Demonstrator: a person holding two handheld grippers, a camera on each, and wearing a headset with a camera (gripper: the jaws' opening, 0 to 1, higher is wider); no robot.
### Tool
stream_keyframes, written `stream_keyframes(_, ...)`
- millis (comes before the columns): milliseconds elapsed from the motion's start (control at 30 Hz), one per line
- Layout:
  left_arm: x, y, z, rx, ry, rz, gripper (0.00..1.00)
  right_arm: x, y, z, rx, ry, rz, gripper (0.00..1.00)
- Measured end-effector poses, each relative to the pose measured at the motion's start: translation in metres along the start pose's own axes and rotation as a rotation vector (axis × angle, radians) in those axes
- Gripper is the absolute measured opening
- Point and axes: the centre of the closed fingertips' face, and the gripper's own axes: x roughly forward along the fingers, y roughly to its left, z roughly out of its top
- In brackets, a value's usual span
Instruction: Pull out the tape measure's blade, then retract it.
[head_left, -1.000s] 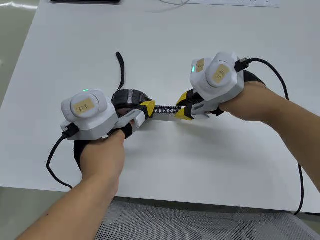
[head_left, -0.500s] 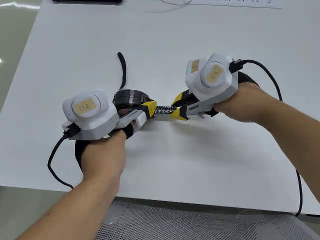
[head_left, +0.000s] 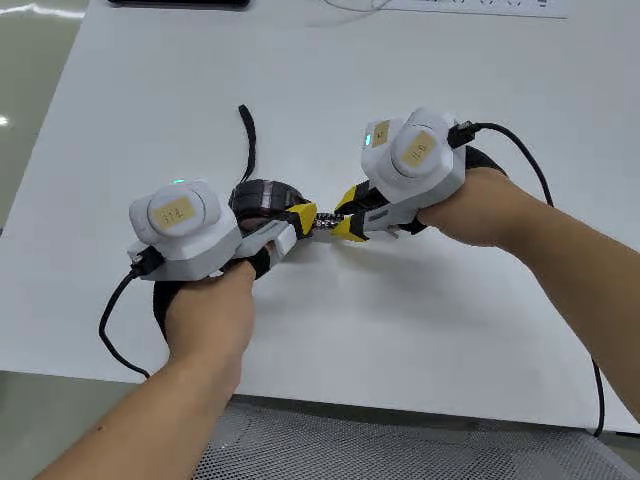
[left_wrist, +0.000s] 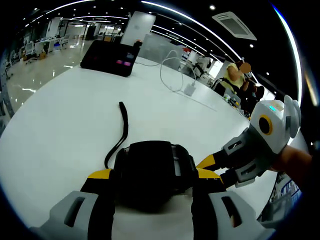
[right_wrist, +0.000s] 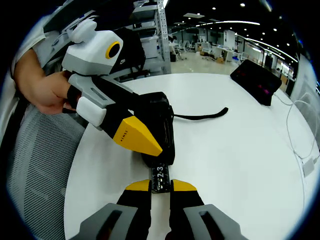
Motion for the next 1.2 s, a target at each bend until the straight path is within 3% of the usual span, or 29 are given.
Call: stream_keyframes(1200, 0.001, -0.001, -0.001, 0.003, 0.001, 0.001, 0.58, 0.017, -0.001, 0.012, 0.003, -0.03, 0.005, 0.09)
